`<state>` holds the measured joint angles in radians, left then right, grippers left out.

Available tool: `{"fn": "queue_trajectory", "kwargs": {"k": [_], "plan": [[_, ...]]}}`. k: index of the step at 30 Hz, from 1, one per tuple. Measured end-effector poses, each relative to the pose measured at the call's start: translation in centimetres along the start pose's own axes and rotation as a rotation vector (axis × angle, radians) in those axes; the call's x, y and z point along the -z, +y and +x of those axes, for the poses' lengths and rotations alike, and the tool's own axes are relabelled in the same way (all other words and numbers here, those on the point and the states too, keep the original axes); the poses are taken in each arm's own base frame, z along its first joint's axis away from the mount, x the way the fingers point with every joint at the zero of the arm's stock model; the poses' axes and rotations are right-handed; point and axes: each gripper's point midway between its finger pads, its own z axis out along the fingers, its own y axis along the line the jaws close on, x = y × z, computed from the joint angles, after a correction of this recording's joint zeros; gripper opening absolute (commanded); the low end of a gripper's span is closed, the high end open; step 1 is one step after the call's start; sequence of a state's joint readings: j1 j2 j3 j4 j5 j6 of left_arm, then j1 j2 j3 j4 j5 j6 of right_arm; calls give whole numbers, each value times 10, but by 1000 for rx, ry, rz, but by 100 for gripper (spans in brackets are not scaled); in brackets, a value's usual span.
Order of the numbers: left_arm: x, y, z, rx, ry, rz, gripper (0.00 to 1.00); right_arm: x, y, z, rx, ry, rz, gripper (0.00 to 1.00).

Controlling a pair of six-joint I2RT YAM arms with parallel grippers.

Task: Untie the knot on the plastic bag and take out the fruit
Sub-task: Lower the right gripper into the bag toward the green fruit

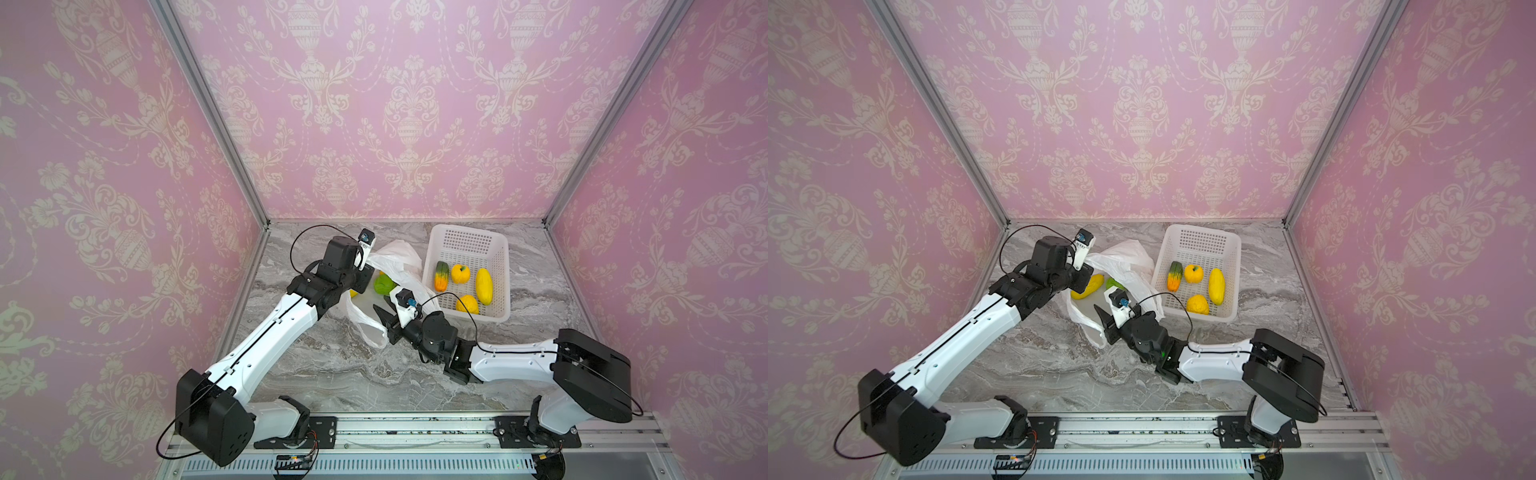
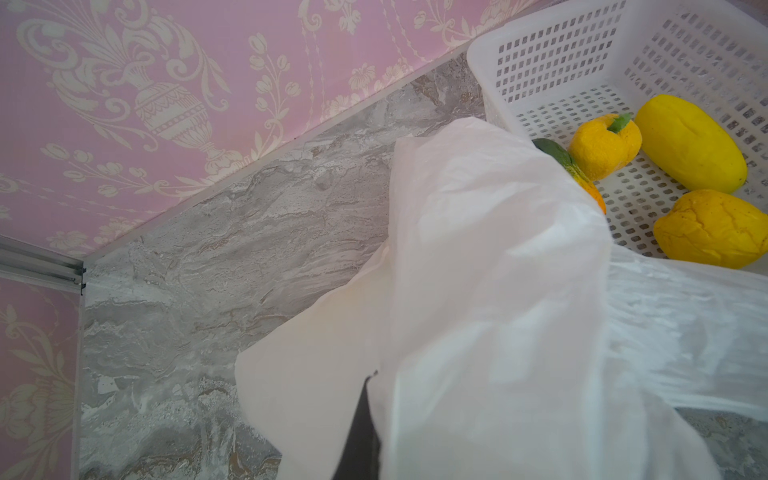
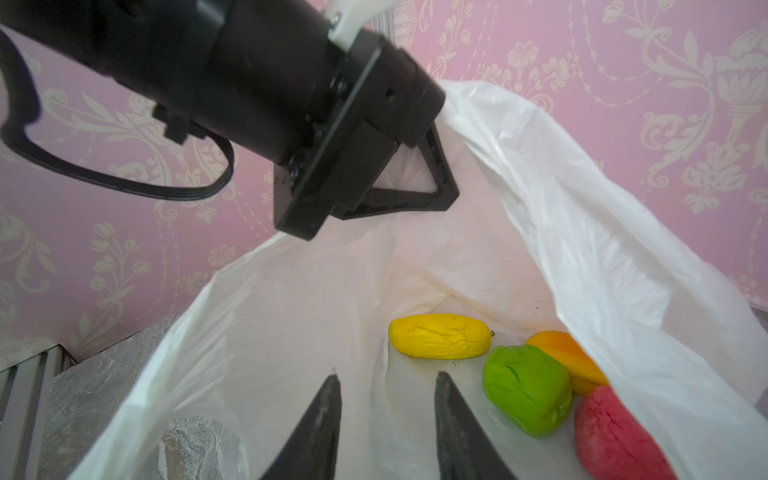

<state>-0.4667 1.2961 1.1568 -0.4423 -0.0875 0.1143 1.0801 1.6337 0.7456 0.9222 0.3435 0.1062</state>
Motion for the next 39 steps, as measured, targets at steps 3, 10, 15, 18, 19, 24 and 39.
{"fn": "queue_trajectory", "kwargs": {"k": [3,10,15,18,19,24,39], "plan": [[0,-1,0,0,-1,4,0,-16,-3,18,16,38,45,49],[8,-10,-11,3,-50,64,0,-40,-39,51,-12,110,229,70],[23,-19,-25,6,-128,125,0,-50,-69,56,-52,135,377,90],[29,-23,-29,5,-158,153,0,-56,-78,59,-67,149,435,96],[30,-24,-30,5,-165,162,0,-58,-79,62,-66,160,450,97],[33,-30,-32,5,-186,197,0,-73,-90,81,-57,231,525,99],[40,-34,-35,2,-211,218,0,-115,-122,122,-70,435,638,96]]}}
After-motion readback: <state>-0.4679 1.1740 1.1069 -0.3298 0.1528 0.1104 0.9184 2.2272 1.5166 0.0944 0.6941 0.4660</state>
